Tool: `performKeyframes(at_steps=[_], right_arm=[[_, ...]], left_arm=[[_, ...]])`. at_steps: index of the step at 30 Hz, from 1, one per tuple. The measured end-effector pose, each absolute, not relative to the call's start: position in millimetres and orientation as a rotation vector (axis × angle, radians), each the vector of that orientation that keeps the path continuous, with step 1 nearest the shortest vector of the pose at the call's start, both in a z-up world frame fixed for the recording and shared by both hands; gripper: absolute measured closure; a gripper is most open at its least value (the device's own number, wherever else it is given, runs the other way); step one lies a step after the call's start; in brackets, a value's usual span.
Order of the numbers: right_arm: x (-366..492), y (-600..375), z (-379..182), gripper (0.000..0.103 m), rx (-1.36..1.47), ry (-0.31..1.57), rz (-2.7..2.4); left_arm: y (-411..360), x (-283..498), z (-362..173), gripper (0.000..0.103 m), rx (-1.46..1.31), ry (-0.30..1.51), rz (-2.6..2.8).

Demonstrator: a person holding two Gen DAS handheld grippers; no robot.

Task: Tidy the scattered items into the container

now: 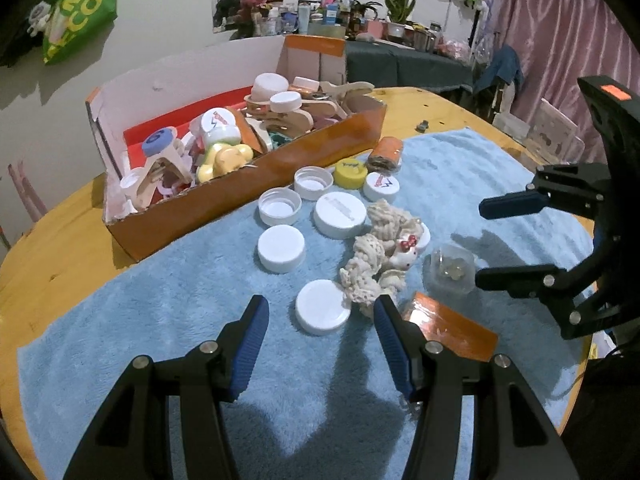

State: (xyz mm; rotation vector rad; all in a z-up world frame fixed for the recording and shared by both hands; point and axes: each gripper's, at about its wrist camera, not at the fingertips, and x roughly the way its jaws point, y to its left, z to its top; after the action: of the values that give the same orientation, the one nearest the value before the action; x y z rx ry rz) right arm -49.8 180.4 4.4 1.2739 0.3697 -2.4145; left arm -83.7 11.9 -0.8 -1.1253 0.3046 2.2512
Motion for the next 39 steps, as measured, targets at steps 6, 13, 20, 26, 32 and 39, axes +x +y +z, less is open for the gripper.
performKeyframes(at_steps=[6, 13, 20, 26, 32, 39], right_arm=[[-48, 174, -2, 0.044, 1.276, 0.388, -2.392], [-51, 171, -7, 0.044, 1.285, 0.393, -2.388], [-53, 168, -9, 0.044, 1.286, 0.394, -2.382], [-56, 166, -11, 0.044, 1.287, 0.395, -2.376], [-56, 166, -12, 0.044, 1.29, 0.39, -2.378], [-56, 169, -12, 0.044, 1.3, 0.385, -2.376]], left_arm=[[11, -81, -2, 0.045, -1.129, 0.305, 2.257], [12, -83, -5, 0.045, -1.123, 0.33, 2.235], [18, -83, -8, 0.045, -1.112, 0.368, 2.219], [19, -85, -10, 0.049, -1.116, 0.375, 2.215], [17, -84, -10, 0.051, -1.121, 0.394, 2.213], [15, -83, -14, 0.051, -1.13, 0.437, 2.225]])
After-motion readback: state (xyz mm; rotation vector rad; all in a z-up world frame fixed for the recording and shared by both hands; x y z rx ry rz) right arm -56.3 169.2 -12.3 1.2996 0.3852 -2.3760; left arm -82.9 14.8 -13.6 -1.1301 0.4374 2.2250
